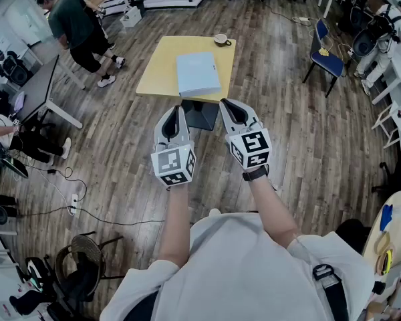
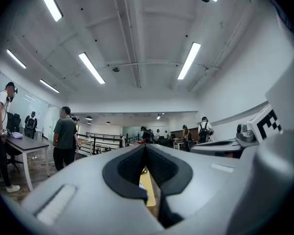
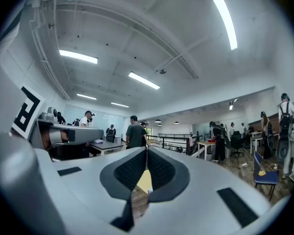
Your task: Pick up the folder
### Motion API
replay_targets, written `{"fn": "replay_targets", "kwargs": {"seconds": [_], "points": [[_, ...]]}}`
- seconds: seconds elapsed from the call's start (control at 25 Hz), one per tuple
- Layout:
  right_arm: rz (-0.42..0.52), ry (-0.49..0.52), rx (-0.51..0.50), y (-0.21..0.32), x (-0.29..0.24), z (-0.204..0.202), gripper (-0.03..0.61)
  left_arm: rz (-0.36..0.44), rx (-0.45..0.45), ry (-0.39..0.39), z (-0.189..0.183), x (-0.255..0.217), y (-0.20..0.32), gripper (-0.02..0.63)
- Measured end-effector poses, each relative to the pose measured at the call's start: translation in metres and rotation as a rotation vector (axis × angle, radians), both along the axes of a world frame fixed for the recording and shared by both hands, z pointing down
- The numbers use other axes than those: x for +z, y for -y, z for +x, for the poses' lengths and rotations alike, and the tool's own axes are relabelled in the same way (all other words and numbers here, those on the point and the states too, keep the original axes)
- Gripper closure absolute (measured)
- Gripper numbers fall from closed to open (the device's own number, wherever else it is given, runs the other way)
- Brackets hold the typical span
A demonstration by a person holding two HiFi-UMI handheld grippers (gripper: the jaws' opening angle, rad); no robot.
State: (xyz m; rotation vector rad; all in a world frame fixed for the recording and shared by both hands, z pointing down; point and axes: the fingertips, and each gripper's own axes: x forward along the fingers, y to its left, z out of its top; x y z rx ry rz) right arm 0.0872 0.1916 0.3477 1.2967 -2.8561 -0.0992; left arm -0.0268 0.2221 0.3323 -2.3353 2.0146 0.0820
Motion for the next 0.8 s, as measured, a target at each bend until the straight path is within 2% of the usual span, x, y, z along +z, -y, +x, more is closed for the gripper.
{"fn": "replay_targets", "kwargs": {"seconds": [0.16, 0.36, 0.52, 0.64, 0.8], "points": [[-0.001, -0.009, 0.021, 0.013, 0.000, -0.001, 0.566, 0.012, 0.002, 0.001, -0.005, 0.002, 0.014, 0.604], [-0.036, 0.033, 0.025, 0.042, 0.014, 0.001, 0.565, -0.019, 0.001, -0.040, -0.008, 0.018, 0.046, 0.604], [-0.055, 0.049, -0.011, 0.088, 0.022, -0.004, 0.565, -0.036, -0.022, -0.027, -0.008, 0.030, 0.090, 0.603], [-0.112, 0.086, -0.042, 0.131, 0.022, -0.009, 0.565, -0.046, -0.046, -0.028, -0.010, 0.032, 0.130, 0.603], [-0.117, 0.090, -0.049, 0.191, 0.010, -0.005, 0.566, -0.011, -0.055, 0.000, 0.006, 0.012, 0.177, 0.603]]}}
